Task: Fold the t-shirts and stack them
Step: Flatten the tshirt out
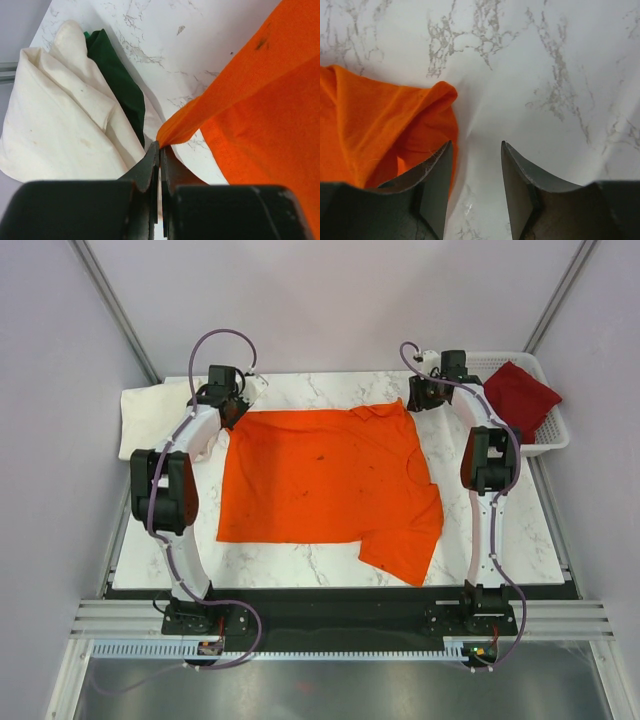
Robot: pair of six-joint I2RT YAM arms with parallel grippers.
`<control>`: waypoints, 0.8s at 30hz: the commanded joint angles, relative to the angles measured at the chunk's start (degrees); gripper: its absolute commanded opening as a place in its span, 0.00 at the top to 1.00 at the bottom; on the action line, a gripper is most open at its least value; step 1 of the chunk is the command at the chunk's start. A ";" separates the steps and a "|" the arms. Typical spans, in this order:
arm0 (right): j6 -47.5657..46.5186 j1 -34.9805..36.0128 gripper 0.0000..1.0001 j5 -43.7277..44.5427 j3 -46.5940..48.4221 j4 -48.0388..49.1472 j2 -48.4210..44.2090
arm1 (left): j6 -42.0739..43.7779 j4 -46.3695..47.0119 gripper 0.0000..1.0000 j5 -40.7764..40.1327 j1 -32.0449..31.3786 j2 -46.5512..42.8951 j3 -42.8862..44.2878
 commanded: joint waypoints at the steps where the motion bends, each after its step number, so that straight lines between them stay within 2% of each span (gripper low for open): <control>1: 0.95 0.32 0.50 -5.35 -0.53 -0.41 -1.44 | 2.02 -0.40 0.98 -0.82 -0.07 -3.78 -1.13; 7: 0.42 0.32 0.55 -6.93 -2.30 -3.93 -1.00 | 2.29 -0.49 0.98 -1.26 -0.07 -3.88 -1.75; 9: 0.16 0.32 0.62 -6.84 -3.17 -4.46 -1.52 | 2.03 -0.49 0.98 -1.17 -0.07 -3.79 -1.84; 10: 0.07 0.32 0.67 -6.76 -3.87 -4.64 -1.70 | 1.85 -0.49 0.98 -1.00 -0.07 -3.79 -1.75; 11: -0.11 0.32 0.85 -6.23 -3.97 -4.99 -1.96 | 1.85 -0.49 0.98 -0.91 -0.07 -3.87 -1.75; 13: -0.90 0.40 1.00 -5.79 -4.40 -4.99 -3.19 | 1.94 -0.40 0.98 -0.91 -0.07 -3.79 -1.75; 16: -2.38 0.32 1.00 -4.04 -4.41 -5.08 -6.70 | 1.76 -0.40 0.98 -0.56 -0.07 -3.61 -1.40; 20: -4.32 0.32 1.00 3.43 -6.25 -2.36 -14.42 | 0.71 -0.40 0.98 0.15 -0.07 -3.70 -1.22; 24: -6.87 0.49 1.00 10.10 -11.77 0.45 -20.50 | 0.36 -0.14 0.98 0.85 0.02 -3.79 -1.49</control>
